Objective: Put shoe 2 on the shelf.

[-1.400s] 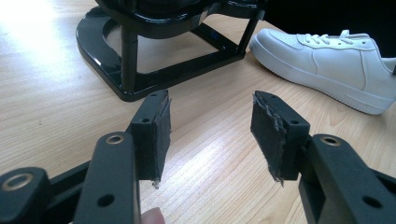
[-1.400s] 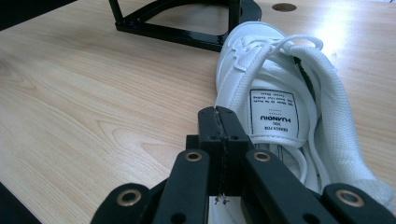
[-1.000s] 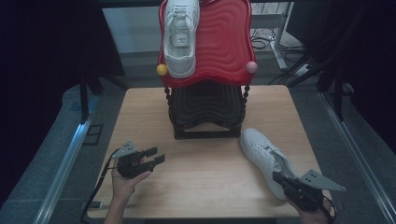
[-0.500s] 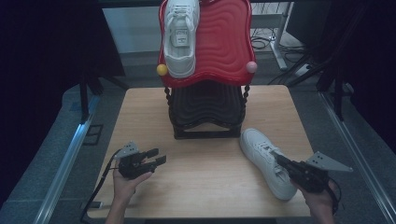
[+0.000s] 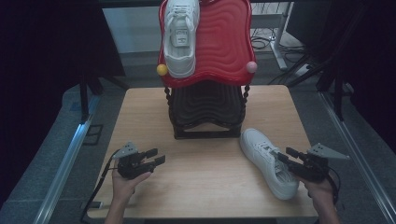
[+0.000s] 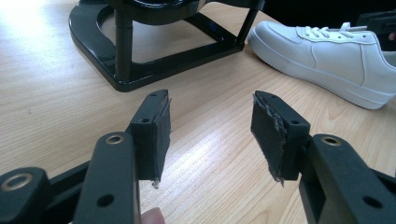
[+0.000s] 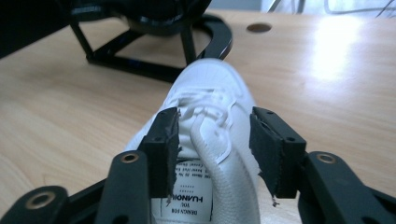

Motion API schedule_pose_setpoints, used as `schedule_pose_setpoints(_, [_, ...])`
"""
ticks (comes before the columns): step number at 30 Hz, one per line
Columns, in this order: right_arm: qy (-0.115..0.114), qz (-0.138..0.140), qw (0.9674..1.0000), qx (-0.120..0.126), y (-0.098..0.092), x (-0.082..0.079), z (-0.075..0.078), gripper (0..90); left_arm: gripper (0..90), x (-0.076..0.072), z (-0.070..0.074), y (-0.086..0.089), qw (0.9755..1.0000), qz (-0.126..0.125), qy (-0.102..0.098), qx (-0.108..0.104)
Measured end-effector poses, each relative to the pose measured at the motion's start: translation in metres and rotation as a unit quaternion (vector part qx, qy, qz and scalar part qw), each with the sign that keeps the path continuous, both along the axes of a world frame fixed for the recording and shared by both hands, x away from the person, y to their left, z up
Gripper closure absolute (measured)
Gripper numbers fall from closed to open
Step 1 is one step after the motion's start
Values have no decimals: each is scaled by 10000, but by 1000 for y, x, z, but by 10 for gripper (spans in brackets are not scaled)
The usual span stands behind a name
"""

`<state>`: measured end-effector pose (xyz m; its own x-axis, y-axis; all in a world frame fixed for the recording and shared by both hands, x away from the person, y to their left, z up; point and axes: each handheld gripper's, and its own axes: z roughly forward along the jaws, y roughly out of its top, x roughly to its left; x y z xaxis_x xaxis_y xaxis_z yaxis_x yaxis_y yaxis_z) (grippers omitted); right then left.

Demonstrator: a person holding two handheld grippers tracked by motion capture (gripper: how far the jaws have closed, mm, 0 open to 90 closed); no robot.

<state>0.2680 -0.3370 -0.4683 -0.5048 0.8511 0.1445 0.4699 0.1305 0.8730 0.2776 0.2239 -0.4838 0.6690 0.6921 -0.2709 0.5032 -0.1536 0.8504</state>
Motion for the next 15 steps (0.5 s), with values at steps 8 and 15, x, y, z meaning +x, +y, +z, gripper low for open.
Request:
schedule_pose_setpoints(8, [274, 108, 9985, -469, 10, 18, -13, 529, 481, -1, 0, -1, 10000, 21, -44, 10])
schedule_pose_setpoints(15, [181, 106, 9977, -647, 9, 23, -18, 677, 481, -1, 0, -1, 10000, 31, -81, 0])
